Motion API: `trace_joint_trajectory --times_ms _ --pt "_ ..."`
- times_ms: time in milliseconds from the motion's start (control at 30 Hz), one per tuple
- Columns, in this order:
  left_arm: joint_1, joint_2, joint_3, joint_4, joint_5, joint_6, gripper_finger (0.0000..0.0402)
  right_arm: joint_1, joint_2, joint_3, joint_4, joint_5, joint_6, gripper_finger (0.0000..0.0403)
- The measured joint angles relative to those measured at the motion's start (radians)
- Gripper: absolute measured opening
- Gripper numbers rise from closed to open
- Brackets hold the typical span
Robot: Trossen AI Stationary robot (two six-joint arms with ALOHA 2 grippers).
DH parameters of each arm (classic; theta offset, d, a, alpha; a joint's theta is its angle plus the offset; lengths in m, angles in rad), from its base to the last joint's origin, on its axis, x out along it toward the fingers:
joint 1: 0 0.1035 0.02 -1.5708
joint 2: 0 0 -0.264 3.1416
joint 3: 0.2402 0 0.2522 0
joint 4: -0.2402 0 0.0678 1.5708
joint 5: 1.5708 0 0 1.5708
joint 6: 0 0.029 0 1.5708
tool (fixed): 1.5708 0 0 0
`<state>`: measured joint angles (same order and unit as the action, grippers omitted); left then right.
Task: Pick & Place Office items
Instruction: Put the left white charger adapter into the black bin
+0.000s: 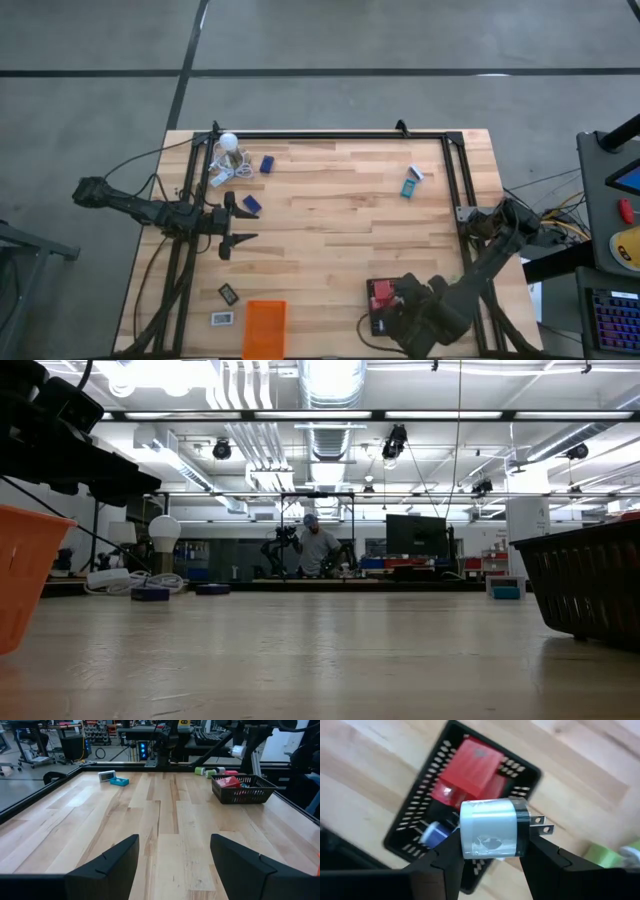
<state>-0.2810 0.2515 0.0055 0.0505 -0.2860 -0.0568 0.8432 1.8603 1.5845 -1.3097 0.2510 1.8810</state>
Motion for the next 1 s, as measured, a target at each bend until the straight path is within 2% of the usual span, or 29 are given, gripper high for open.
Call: trace_joint_trajectory --times_ms 433,1000 --pt "0.000 0.000 0.000 0.000 0.000 0.000 0.0252 -0.051 0.027 -0.001 0.194 -0.013 -0.061 0.0158" --pt "0.000 0.000 0.000 0.000 0.000 0.000 0.0252 -0.052 0.198 0.079 0.227 -0.139 -0.060 0.0159"
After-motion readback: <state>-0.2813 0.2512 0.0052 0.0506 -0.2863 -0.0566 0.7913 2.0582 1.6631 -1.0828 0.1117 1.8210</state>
